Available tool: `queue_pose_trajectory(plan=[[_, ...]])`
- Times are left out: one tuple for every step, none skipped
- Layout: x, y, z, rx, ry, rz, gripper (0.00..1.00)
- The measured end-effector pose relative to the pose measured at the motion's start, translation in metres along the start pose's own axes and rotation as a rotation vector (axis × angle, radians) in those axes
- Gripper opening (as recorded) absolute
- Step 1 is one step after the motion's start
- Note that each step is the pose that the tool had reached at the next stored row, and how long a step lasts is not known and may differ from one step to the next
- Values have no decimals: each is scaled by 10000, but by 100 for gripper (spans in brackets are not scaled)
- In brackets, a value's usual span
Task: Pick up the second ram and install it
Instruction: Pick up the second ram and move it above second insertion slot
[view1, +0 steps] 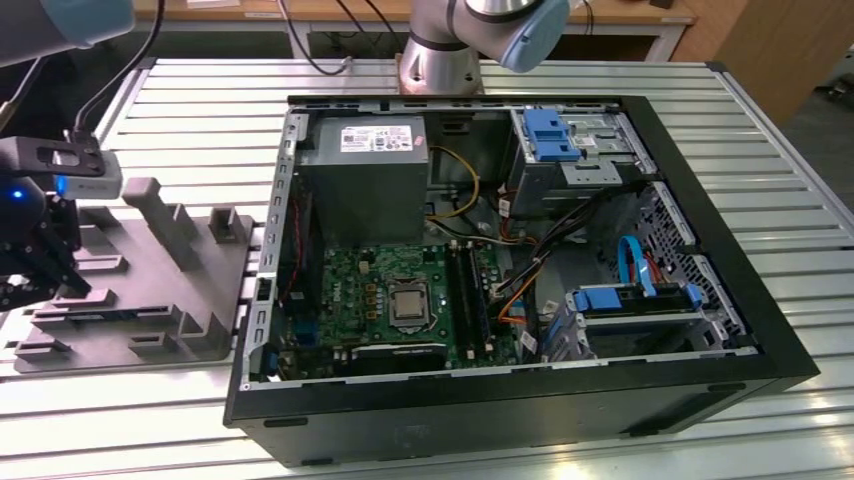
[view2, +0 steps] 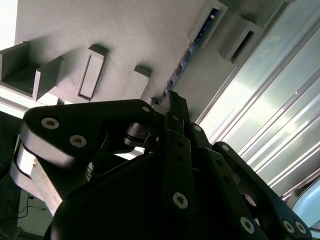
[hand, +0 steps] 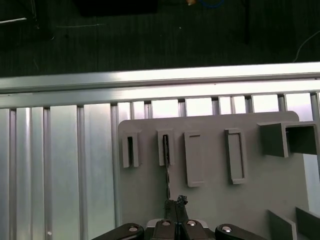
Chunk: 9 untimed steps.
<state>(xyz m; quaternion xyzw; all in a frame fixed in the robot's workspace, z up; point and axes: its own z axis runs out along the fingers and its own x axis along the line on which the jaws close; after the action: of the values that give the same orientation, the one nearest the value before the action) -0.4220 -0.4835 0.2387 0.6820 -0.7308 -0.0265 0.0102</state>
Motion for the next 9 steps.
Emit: queue_pose_trajectory(plan=[[0,-1,10,0,1,-12,10],[1,-1,21,0,2,-27,10],[1,-2,31,-1,3,-45,10],[1,-2,39,-1,4,-64,10],[1,-2,44,-2,5,-81,10],[1,-3,50,-2,7,-97,10],[1,-3,56,-2,7,-116,10],[1,-3,62,-2,8,-140,10],[1,-3,68,-3,10,-168,10]])
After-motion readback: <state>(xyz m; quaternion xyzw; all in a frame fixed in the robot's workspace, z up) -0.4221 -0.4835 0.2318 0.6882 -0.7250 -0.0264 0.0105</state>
